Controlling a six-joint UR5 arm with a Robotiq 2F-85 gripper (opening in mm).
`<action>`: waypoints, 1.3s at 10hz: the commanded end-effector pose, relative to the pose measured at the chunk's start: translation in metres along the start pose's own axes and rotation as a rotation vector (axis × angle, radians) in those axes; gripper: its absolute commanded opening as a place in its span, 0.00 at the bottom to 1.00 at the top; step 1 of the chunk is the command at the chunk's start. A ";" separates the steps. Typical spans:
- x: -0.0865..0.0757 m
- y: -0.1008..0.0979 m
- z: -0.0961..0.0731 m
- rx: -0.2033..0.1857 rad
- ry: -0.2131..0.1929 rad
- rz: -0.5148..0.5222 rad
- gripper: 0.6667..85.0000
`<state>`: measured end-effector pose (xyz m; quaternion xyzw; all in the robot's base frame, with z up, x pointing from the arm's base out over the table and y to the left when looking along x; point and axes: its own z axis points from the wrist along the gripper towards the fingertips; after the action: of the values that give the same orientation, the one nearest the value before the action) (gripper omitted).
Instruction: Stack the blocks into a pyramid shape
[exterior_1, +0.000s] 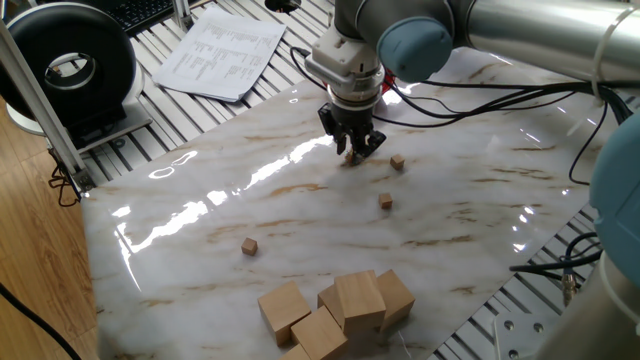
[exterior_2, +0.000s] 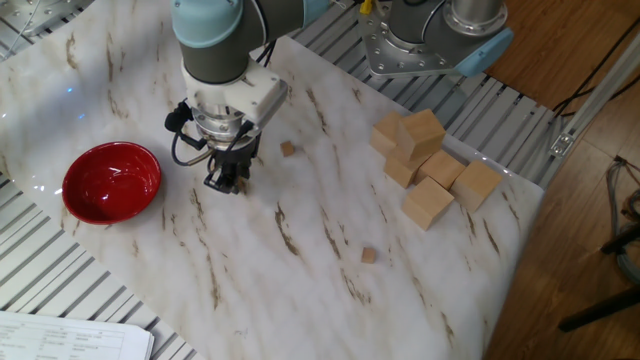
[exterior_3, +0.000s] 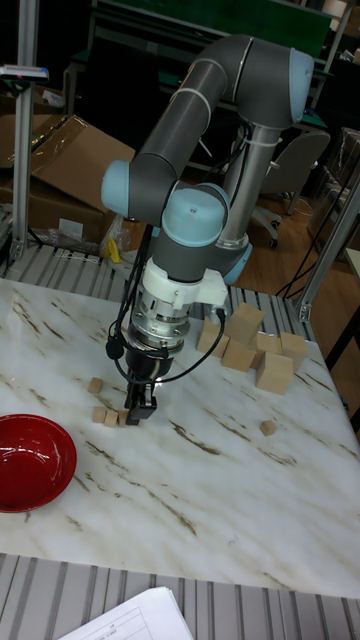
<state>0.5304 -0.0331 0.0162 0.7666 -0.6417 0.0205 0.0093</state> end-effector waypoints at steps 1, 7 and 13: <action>-0.003 0.003 -0.001 -0.008 -0.017 0.004 0.45; 0.002 0.003 0.002 -0.002 -0.018 -0.011 0.44; 0.004 -0.007 0.003 0.033 -0.011 -0.005 0.32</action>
<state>0.5333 -0.0368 0.0132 0.7716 -0.6356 0.0236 0.0020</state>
